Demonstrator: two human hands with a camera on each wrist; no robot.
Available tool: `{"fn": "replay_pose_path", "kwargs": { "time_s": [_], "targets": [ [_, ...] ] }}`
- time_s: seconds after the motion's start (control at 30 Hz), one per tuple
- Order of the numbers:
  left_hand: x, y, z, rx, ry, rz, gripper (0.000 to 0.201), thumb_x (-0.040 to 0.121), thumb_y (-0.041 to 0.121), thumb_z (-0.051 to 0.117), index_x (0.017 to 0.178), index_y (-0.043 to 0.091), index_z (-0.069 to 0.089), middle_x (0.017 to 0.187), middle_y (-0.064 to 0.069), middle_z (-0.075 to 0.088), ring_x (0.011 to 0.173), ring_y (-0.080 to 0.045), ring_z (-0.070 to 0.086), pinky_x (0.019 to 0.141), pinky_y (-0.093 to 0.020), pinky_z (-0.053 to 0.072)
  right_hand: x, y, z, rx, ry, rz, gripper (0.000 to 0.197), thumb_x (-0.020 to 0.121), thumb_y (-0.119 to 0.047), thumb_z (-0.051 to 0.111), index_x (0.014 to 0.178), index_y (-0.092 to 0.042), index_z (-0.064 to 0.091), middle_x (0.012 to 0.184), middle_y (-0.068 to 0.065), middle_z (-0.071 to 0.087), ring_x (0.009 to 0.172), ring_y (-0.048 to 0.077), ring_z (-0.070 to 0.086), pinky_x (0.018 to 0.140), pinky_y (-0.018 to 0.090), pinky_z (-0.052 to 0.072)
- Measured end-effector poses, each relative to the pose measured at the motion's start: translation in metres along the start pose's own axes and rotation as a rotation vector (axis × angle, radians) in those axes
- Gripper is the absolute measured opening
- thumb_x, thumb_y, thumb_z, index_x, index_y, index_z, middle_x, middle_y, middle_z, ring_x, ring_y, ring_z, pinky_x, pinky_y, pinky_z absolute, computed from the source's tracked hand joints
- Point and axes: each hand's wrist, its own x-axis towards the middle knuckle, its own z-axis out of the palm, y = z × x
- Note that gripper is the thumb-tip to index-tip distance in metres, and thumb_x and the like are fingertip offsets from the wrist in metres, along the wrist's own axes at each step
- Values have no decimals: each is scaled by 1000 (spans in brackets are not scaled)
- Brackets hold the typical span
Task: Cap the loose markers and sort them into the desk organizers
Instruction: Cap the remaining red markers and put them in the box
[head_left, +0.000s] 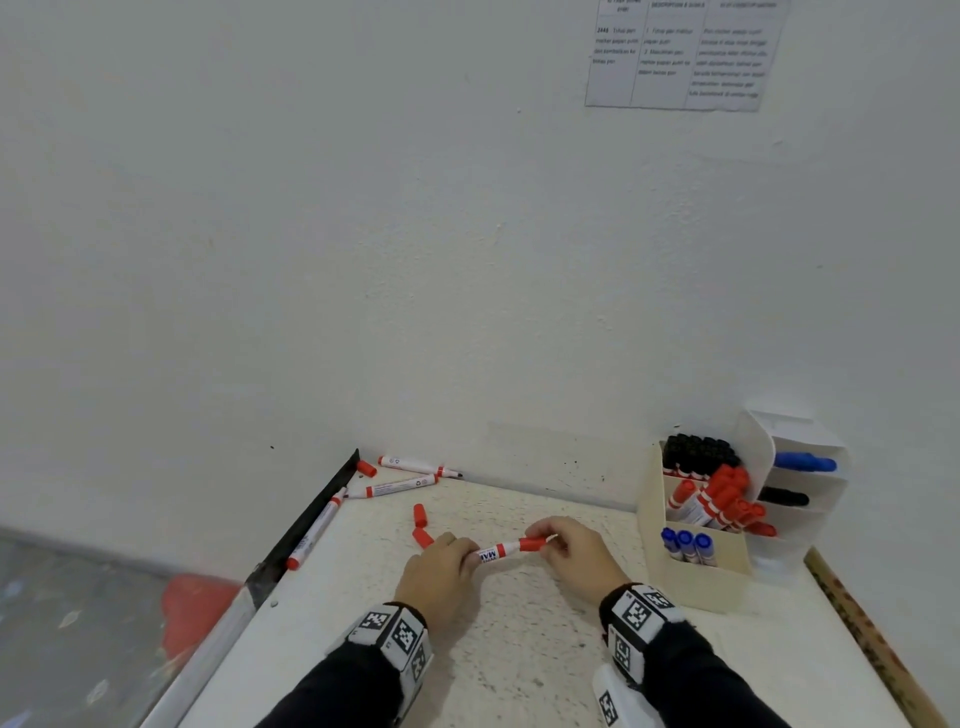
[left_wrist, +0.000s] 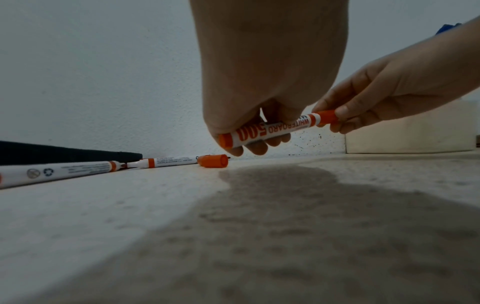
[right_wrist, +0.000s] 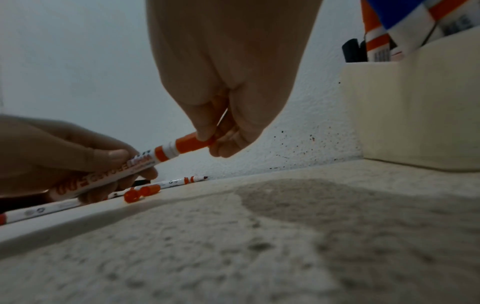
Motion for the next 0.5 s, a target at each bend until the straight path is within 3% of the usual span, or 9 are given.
{"fn": "replay_pose_path", "kwargs": {
  "time_s": [0.07, 0.17, 0.27, 0.37, 0.5],
  "targets": [
    [-1, 0, 1, 14, -14, 12, 32, 100, 32, 33, 121, 20, 55, 113, 1, 56, 101, -16, 54, 90, -31, 44, -6, 0, 7, 42, 30, 8, 32, 86, 3, 51, 91, -28, 59, 96, -11, 58, 87, -3, 52, 70, 3, 37],
    [-1, 2, 2, -38, -16, -15, 32, 99, 30, 34, 116, 18, 58, 108, -1, 58, 96, -17, 55, 88, -32, 45, -9, -2, 16, 169, 97, 45, 30, 86, 2, 53, 89, -27, 61, 96, -7, 61, 89, 7, 58, 75, 8, 41],
    [-4, 4, -1, -171, -31, -19, 29, 96, 34, 40, 108, 19, 61, 100, -1, 60, 88, -13, 55, 83, -30, 48, -10, -7, 18, 214, 93, 76, 14, 92, -17, 51, 87, -22, 63, 82, -2, 60, 70, 10, 52, 63, 18, 40],
    [-10, 11, -5, -185, -15, 60, 24, 86, 46, 54, 97, 25, 57, 91, 7, 55, 77, -6, 50, 67, -19, 40, -12, -14, 17, 151, 70, 107, 36, 97, -36, 39, 81, -12, 60, 67, -2, 47, 58, 10, 40, 56, 22, 34],
    [-12, 18, -8, -196, 9, 95, 15, 84, 39, 62, 89, 26, 58, 91, 4, 61, 83, -11, 55, 74, -22, 44, -11, -14, 18, 120, 112, 195, 44, 96, -42, 36, 60, -18, 44, 58, -4, 37, 53, 12, 34, 55, 27, 31]
  ]
}}
